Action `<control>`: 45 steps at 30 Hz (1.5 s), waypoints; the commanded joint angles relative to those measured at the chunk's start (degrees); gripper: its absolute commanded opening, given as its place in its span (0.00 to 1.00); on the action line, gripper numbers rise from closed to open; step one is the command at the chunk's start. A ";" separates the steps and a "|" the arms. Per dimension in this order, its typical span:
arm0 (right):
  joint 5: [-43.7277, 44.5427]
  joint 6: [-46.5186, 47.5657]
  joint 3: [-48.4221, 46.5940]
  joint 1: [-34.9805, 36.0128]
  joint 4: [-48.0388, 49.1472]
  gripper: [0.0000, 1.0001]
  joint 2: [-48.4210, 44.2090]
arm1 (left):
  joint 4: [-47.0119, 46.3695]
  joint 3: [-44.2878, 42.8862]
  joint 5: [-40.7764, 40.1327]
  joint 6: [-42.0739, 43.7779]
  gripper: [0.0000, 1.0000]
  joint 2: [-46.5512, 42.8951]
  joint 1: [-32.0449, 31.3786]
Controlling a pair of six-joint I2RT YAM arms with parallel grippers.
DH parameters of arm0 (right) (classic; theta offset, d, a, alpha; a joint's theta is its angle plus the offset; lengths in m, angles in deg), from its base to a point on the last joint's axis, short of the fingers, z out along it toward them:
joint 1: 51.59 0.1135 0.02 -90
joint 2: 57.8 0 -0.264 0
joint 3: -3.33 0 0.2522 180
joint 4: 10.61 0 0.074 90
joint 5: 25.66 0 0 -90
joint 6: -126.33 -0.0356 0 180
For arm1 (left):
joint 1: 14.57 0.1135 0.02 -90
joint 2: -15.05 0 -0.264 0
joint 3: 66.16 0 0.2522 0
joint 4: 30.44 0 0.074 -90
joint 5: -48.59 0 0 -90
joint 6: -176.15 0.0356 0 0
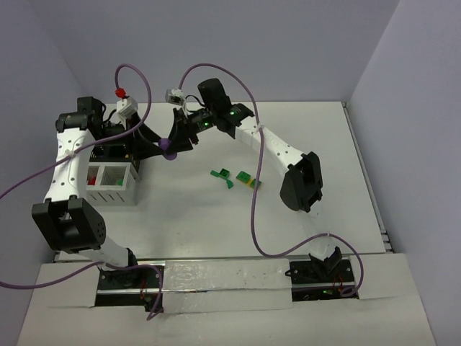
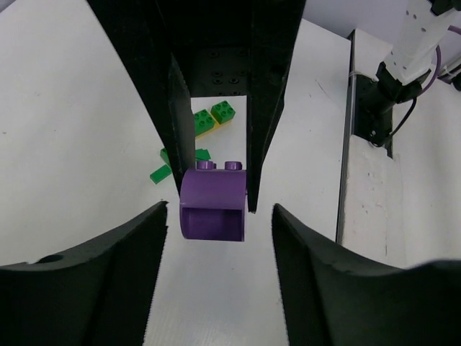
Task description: Sort the legos into containers by color
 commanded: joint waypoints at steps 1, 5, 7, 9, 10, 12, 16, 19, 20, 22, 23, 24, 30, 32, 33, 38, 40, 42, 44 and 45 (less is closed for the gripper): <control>-0.67 -2.50 0.29 0.31 3.99 0.00 -1.87 | -0.43 -0.71 1.03 1.91 0.53 -1.81 -0.79; -0.78 -4.79 0.46 0.00 5.75 0.00 -1.78 | 6.62 -2.83 0.80 7.43 0.36 0.70 -1.10; -0.71 -6.02 0.39 -0.09 6.56 0.00 -1.76 | 6.85 -2.85 0.40 7.52 0.25 0.85 -1.17; -0.47 -6.92 0.34 -0.29 7.25 0.03 -1.81 | 6.81 -2.66 0.18 7.45 0.10 0.64 -1.18; -0.34 -7.11 0.38 -0.37 7.37 0.04 -1.85 | 6.77 -2.66 0.07 7.34 0.03 0.74 -1.18; 0.61 -7.20 0.67 -0.52 7.41 0.14 -1.97 | 6.64 -3.21 -0.33 6.10 0.00 1.11 -1.18; 2.91 -7.20 1.96 -1.51 6.56 0.67 -3.05 | -2.27 -2.40 -3.95 -4.86 0.00 -0.48 -0.66; 4.81 -5.06 3.83 -2.92 3.88 0.81 -4.42 | -16.38 1.17 -8.07 -18.13 0.00 -3.45 1.17; 5.52 -3.81 4.49 -3.34 2.52 0.82 -5.04 | -20.96 2.29 -10.21 -22.21 0.00 -4.65 1.96; 7.19 -1.26 6.83 -5.04 0.09 0.85 -6.78 | -26.06 3.13 -14.34 -26.98 0.00 -6.36 3.84; 7.72 -0.63 8.20 -5.91 -0.79 0.85 -7.72 | -27.50 3.34 -17.06 -29.26 0.00 -6.96 4.70; 8.27 0.07 9.86 -6.87 -1.35 0.85 -8.88 | -28.59 3.49 -20.01 -31.14 0.00 -7.57 5.82; 15.49 6.15 17.40 -10.94 -6.15 0.87 -13.88 | -35.77 4.66 -39.81 -39.67 0.00 -9.84 11.67; 17.83 8.31 21.11 -12.05 -7.34 0.87 -16.20 | -36.90 4.99 -47.67 -40.48 0.00 -9.71 13.11; 18.72 9.05 21.73 -12.32 -7.68 0.87 -16.71 | -37.29 4.99 -50.27 -41.09 0.00 -9.45 13.92; 21.19 9.59 24.98 -13.29 -8.06 0.87 -18.72 | -36.39 2.45 -62.06 -43.29 0.00 -5.13 17.70; 22.14 9.42 25.19 -13.38 -7.89 0.87 -18.93 | -36.07 2.06 -63.14 -42.83 0.00 -4.04 18.12; 22.90 9.28 25.42 -13.38 -7.71 0.87 -18.99 | -35.95 2.18 -63.43 -42.06 0.00 -3.40 18.20; 24.34 8.85 25.16 -13.42 -7.57 0.87 -18.64 | -36.07 2.74 -64.78 -41.67 0.00 -2.27 18.15; 24.92 8.54 24.90 -13.46 -7.62 0.87 -18.51 | -36.47 3.14 -65.32 -41.53 0.00 -1.91 18.19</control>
